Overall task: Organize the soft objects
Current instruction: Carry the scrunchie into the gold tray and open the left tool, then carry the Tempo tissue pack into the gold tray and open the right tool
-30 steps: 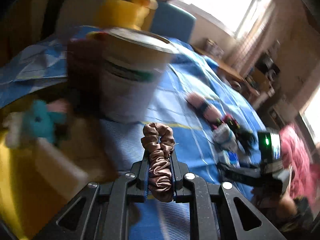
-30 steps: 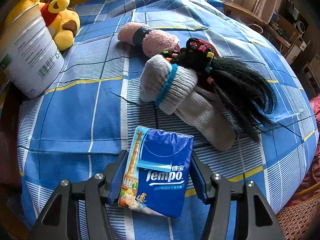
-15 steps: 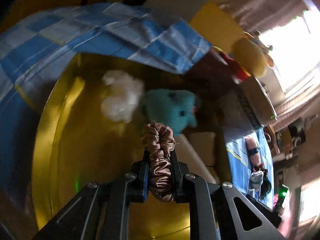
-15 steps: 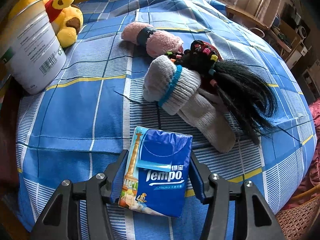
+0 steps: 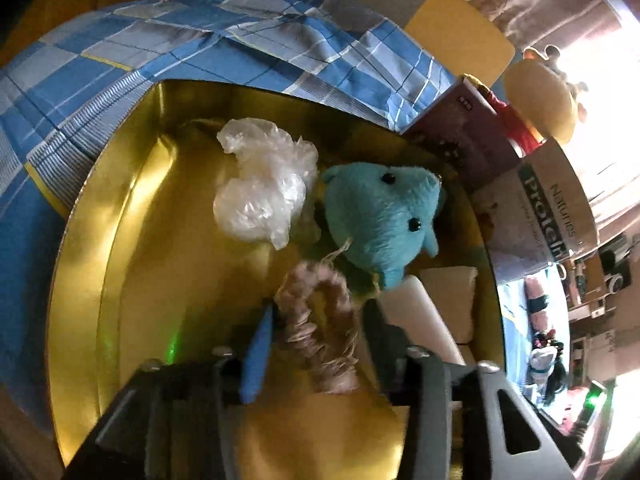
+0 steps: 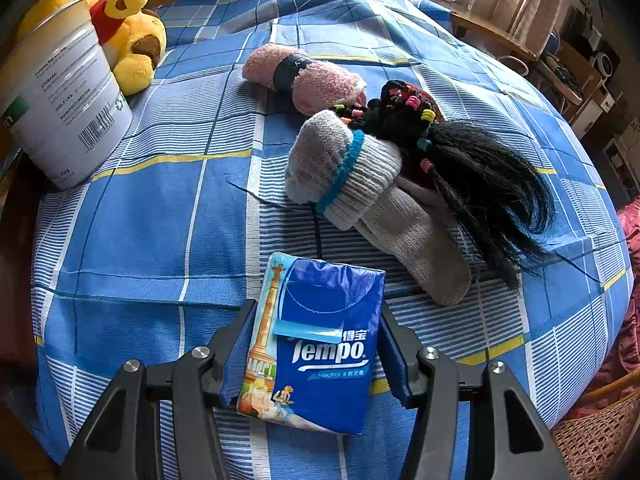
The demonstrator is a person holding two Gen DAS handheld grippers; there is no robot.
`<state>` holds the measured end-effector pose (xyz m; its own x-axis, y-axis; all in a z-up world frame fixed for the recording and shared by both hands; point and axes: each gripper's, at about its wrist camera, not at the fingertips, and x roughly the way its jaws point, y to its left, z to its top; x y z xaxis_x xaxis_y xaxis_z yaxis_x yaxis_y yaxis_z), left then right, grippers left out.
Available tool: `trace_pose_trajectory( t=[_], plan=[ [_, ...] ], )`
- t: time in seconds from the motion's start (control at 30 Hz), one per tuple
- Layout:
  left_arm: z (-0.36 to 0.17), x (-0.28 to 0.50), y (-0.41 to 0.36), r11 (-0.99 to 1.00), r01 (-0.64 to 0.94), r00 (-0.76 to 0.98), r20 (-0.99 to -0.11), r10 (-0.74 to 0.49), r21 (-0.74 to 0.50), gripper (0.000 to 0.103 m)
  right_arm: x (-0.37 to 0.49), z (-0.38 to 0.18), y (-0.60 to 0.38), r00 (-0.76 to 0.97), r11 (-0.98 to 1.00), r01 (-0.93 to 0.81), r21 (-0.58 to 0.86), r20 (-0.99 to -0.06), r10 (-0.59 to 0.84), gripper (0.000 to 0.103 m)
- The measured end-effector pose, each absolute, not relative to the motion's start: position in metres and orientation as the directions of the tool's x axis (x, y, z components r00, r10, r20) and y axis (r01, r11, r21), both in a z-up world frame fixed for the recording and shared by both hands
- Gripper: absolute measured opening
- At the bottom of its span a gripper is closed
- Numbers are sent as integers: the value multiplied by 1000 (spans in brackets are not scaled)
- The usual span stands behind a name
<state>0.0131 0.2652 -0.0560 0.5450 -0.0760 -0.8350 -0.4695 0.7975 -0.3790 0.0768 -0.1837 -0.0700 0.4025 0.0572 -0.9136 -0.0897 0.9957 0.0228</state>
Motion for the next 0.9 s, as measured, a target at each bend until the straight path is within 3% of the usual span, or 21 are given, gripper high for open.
trace_pose_trajectory(
  t=[0.2,0.47,0.77,0.9],
  plan=[
    [-50,4,255,853,-452,538,-842,27,-261,56,77,-71,-185,404,996,-84,27,-913,59,57],
    [-23,-23,232,891,-429,609,-776,162,-151,57,77,-71,-185,405,996,-84,27,-912,59,57],
    [3,-38,206,930,-356,667,-721,188,-87,60,80,-69,-189,398,996,-75,53,-914,78,55],
    [5,-38,200,940,-332,677,-715,178,-81,60,83,-61,-189,387,986,-85,146,-907,168,55]
  ],
)
